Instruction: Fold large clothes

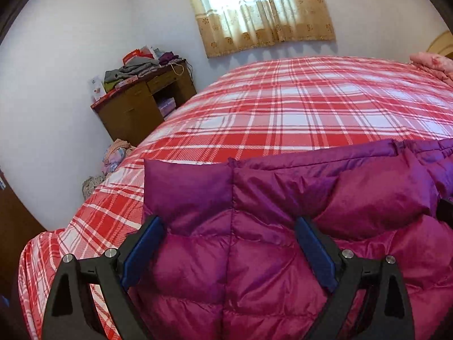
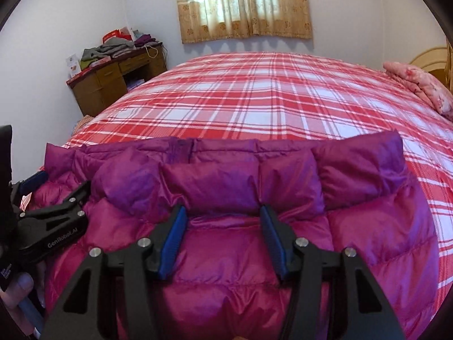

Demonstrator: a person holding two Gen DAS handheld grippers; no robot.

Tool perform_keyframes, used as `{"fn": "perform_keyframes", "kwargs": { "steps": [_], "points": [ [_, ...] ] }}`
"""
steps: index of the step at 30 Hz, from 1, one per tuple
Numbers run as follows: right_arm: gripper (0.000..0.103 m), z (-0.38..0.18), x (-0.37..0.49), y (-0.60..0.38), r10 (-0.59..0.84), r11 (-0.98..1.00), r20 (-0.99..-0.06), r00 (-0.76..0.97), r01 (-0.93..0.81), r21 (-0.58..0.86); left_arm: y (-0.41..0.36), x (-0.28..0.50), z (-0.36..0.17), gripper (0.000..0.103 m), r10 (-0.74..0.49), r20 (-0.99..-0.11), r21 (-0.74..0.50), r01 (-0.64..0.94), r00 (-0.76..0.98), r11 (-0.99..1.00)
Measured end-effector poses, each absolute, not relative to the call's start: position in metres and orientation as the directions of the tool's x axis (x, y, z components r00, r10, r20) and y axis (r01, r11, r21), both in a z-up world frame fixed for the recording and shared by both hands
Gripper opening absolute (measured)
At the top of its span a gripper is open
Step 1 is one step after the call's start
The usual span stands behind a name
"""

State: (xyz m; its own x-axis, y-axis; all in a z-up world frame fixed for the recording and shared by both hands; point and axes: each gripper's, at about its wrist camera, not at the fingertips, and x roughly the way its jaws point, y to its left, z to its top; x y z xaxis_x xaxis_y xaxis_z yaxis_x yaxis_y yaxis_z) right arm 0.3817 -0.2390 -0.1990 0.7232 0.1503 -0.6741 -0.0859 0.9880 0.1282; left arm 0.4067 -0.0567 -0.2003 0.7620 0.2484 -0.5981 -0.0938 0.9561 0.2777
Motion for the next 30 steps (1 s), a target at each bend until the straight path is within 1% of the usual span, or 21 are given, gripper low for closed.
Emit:
{"fn": "perform_keyframes", "kwargs": {
  "steps": [5, 12, 30],
  "points": [
    [0.057, -0.203, 0.386, -0.243, 0.177, 0.982, -0.684, 0.708, -0.077, 0.174, -0.055, 0.406, -0.202, 0.096, 0.242, -0.623, 0.269, -0.087, 0.744, 0.959],
    [0.057, -0.209, 0.389, -0.243, 0.185, 0.98, -0.702, 0.688, -0.074, 0.185, -0.054, 0.41, -0.207, 0.097, 0.245, -0.644, 0.276, -0.079, 0.725, 0.958],
    [0.058, -0.215, 0.4, -0.236, 0.141, 0.989, -0.743, 0.654, -0.067, 0.13, -0.054, 0.413, -0.211, 0.098, 0.247, -0.657, 0.279, -0.075, 0.712, 0.957]
  ]
}}
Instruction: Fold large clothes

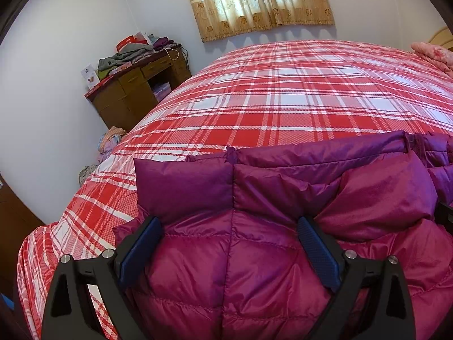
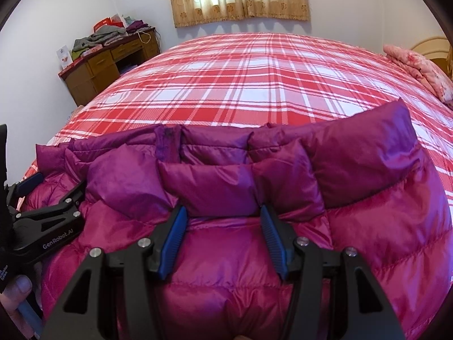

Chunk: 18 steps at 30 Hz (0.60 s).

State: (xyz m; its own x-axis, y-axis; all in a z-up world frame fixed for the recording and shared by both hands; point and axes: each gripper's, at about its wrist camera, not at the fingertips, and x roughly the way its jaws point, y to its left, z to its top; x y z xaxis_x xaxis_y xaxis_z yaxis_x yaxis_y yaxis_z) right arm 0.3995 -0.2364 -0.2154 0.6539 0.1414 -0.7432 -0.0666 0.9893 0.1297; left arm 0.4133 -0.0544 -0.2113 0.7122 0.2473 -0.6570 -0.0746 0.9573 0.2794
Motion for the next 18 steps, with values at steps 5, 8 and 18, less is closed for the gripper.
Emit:
{"fn": "perform_keyframes", "kwargs": {
  "steps": [5, 8, 18],
  "points": [
    [0.058, -0.2164, 0.4003, -0.2359, 0.138, 0.99, -0.746, 0.651, -0.066, 0.125, -0.0546, 0.4134, -0.2114, 0.098, 0.248, -0.657, 0.28, -0.074, 0.712, 0.957],
    [0.058, -0.2165, 0.4004, -0.2347, 0.133, 0.991, -0.748, 0.65, -0.066, 0.118, -0.0546, 0.4136, -0.2112, 0.098, 0.247, -0.657, 0.28, -0.074, 0.712, 0.957],
    [0.059, -0.2169, 0.4028, -0.2327, 0.123, 0.992, -0.753, 0.647, -0.068, 0.103, -0.0552, 0.4145, -0.2091, 0.098, 0.264, -0.664, 0.295, -0.08, 0.7, 0.952]
  ]
}}
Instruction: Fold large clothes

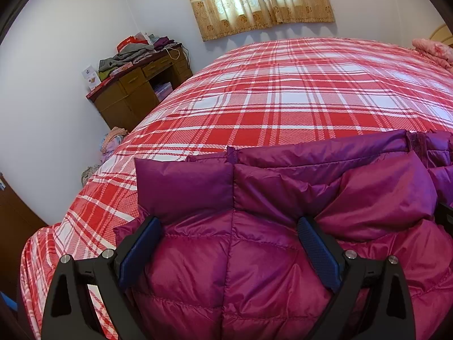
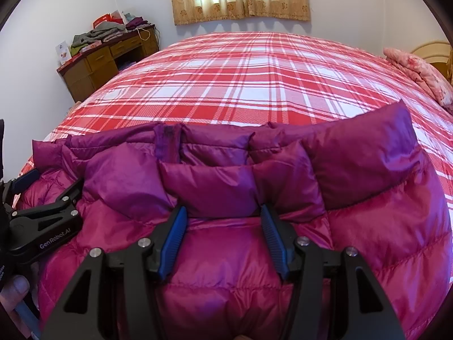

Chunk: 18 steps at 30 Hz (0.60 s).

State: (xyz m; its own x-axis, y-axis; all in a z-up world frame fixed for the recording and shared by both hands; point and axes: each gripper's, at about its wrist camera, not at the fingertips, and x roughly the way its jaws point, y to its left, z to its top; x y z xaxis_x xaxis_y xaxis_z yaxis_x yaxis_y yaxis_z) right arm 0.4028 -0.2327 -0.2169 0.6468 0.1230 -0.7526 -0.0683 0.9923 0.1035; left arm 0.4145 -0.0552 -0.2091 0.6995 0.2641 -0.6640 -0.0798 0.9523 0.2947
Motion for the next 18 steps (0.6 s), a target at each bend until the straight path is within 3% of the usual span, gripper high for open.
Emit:
{"fn": "perform_keyframes", "kwargs": {
  "steps": [2, 6, 12, 18],
  "points": [
    [0.058, -0.213, 0.402, -0.231, 0.114, 0.993, -0.76, 0.639, -0.072, 0.089, -0.052, 0.411, -0.195, 0.098, 0.277, -0.683, 0.281, -0.107, 0.676, 0.954],
    [0.059, -0.181, 0.369, -0.22, 0.093, 0.995, -0.694, 0.714, -0.051, 0.081, -0.051, 0.383, -0.156, 0.098, 0.148, -0.642, 0.134, -0.079, 0.752, 0.988],
    [0.059, -0.202, 0.365, -0.196, 0.075, 0.996, -0.729, 0.681, -0.084, 0.024, -0.073, 0.389, -0.186, 0.098, 0.238, -0.653, 0.263, -0.08, 0.719, 0.961],
    [0.059, -0.217, 0.369, -0.192, 0.052, 0.996, -0.737, 0.674, -0.09, -0.011, -0.062, 0.395, -0.206, 0.098, 0.202, -0.692, 0.204, -0.08, 0.693, 0.976]
  ]
}}
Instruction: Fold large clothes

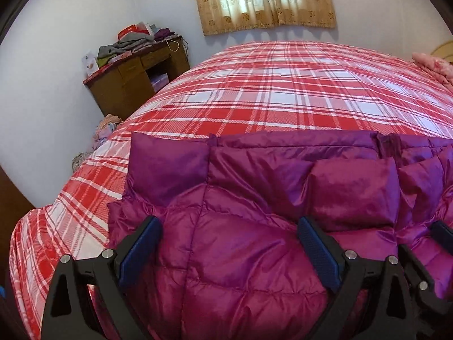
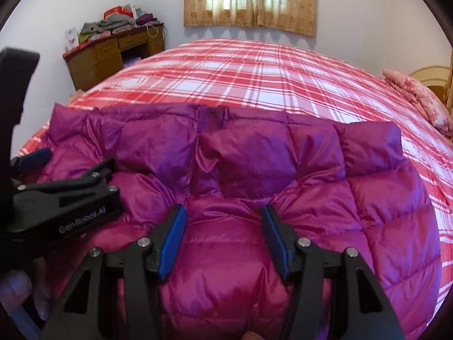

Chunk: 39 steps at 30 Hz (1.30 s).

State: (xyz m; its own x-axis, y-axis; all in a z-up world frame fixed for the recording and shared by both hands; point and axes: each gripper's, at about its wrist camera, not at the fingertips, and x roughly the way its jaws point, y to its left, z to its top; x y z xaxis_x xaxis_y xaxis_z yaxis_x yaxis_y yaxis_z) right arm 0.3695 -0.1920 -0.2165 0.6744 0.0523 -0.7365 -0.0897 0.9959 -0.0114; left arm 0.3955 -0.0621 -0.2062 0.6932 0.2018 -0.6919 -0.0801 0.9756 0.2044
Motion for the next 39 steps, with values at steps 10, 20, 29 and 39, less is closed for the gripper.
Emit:
{"fn": "perform_keyframes", "kwargs": {
  "steps": [10, 20, 29, 39],
  "points": [
    [0.06, -0.219, 0.366, -0.19, 0.043, 0.996, -0.738, 0.674, -0.085, -0.02, -0.071, 0.397, -0.208, 0.098, 0.224, -0.688, 0.231, -0.083, 0.69, 0.969],
    [0.073, -0.193, 0.277, -0.199, 0.0, 0.995, -0.663, 0.749, -0.068, -0.077, 0.021, 0.267, -0.172, 0.098, 0.273, -0.588, 0.168, -0.215, 0.761, 0.962],
    [0.074, -0.214, 0.271, -0.192, -0.033, 0.989, -0.666, 0.745, -0.072, -0.129, 0.054, 0.263, -0.21, 0.098, 0.093, -0.727, -0.059, -0.197, 0.681, 0.979],
    [0.075, -0.217, 0.265, -0.19, -0.053, 0.986, -0.648, 0.76, -0.061, -0.153, 0.047, 0.264, -0.213, 0.055, -0.16, -0.718, -0.271, -0.06, 0.678, 0.961]
  ]
}}
